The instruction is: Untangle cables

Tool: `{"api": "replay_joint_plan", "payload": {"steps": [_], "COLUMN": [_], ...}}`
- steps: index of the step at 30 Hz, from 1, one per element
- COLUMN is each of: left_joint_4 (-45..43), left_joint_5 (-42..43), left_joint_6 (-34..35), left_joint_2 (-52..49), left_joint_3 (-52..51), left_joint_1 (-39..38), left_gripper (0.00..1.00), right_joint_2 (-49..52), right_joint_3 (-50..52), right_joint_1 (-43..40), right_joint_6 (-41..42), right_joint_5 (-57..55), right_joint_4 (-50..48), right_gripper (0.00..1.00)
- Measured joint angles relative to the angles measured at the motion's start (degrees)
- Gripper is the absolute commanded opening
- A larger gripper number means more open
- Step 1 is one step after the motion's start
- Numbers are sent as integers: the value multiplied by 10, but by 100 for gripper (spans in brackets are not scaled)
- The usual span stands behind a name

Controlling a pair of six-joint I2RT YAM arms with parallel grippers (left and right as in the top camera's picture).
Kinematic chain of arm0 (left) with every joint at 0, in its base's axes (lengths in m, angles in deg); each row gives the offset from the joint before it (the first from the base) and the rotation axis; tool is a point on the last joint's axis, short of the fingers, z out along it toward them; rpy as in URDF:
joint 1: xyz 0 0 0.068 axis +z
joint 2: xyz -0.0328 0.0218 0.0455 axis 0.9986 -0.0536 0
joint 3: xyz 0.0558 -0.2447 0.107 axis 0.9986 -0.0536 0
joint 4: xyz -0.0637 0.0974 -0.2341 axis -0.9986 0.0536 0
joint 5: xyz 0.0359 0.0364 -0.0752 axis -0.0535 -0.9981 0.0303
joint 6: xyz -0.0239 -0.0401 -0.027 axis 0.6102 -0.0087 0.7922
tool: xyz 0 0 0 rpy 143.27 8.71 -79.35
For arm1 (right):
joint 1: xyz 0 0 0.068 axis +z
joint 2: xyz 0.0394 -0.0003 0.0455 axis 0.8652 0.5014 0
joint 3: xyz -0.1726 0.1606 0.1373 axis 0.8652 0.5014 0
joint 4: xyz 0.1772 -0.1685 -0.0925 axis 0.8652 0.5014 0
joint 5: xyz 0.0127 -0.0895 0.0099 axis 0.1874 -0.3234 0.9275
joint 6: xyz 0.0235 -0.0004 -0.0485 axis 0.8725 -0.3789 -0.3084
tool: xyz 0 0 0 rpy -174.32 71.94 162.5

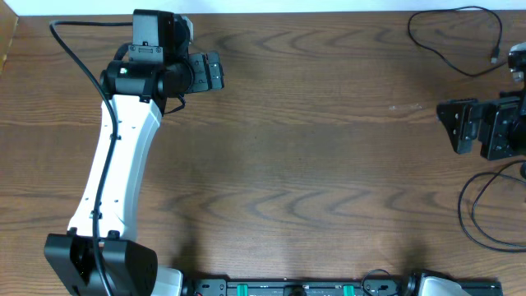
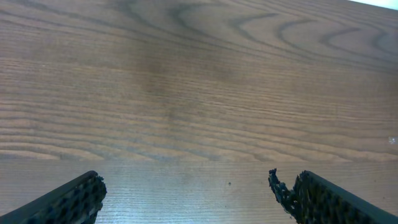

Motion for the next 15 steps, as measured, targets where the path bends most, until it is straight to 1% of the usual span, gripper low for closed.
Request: {"api": "replay_joint_plan", "payload": {"steps": [4, 6, 8, 10, 12, 15], "left_joint_4": [0, 0, 0, 0, 0, 0], "left_joint_5": [0, 0, 0, 0, 0, -1], "left_joint_6": [0, 0, 0, 0, 0, 0], "left_joint_2": [0, 0, 0, 0, 0, 0], "left_joint_3": [0, 0, 0, 0, 0, 0], "left_joint_1": [0, 0, 0, 0, 0, 0], "left_gripper": [98, 97, 98, 97, 97, 98], "right_joint_2": [0, 1, 0, -9, -29, -88], "right_joint_3": [0, 1, 9, 36, 90, 214], "right_joint_1": [0, 0, 0, 0, 3, 13], "right_joint_6": [0, 0, 0, -2, -2, -2], "right_joint_5": [-34, -38, -39, -48, -56, -63], "right_joint_4": [5, 20, 14, -28, -103, -250], "right_gripper": [99, 99, 99, 99, 99, 99]}}
